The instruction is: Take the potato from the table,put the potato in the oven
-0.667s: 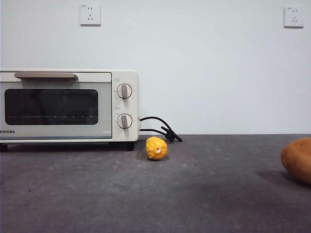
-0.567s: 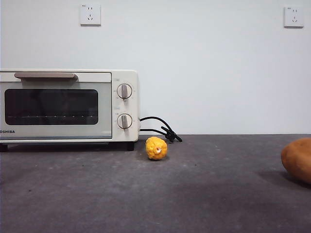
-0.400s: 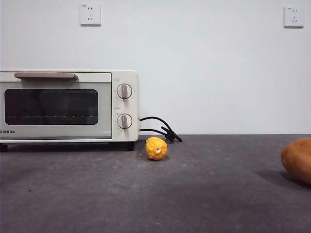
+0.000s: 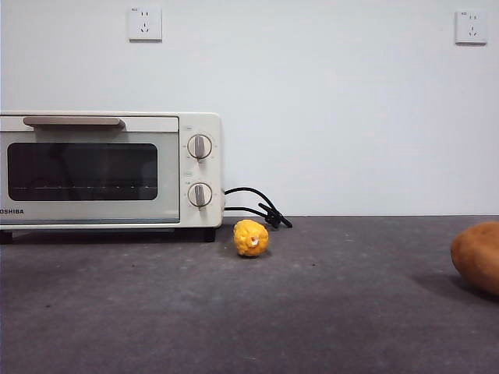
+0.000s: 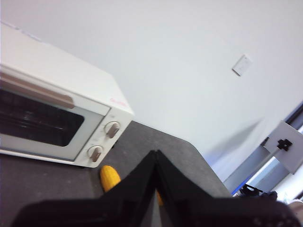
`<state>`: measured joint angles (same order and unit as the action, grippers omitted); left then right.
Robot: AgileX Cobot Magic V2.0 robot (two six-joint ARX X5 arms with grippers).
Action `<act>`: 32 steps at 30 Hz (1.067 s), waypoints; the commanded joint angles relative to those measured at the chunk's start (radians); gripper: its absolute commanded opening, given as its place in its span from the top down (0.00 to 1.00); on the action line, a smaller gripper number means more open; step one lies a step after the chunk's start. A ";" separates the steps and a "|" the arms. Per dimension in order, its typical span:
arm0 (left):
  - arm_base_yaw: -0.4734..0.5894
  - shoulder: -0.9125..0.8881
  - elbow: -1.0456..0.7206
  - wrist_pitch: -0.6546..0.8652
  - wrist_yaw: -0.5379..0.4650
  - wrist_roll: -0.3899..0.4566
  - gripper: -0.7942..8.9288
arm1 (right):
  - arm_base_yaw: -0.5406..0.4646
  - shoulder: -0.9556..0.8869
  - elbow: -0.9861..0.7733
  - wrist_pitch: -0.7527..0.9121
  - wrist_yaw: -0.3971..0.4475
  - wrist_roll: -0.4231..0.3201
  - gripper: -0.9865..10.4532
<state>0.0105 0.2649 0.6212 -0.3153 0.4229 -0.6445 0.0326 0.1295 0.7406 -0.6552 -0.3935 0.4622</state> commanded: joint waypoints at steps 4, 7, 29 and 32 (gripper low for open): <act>0.004 0.092 0.101 -0.034 0.016 0.033 0.92 | 0.001 0.087 0.121 -0.028 -0.004 -0.037 0.92; 0.004 0.145 0.151 -0.047 0.030 0.074 0.92 | 0.001 0.143 0.188 -0.057 -0.003 -0.088 0.92; 0.004 0.685 0.343 -0.130 0.026 0.235 0.92 | 0.001 0.520 0.459 -0.253 -0.038 -0.212 0.91; 0.005 0.746 0.344 -0.095 0.023 0.259 0.92 | 0.001 0.550 0.467 -0.286 -0.045 -0.213 0.91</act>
<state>0.0109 1.0027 0.9668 -0.4252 0.4465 -0.4156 0.0326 0.6769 1.2037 -0.9405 -0.4351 0.2607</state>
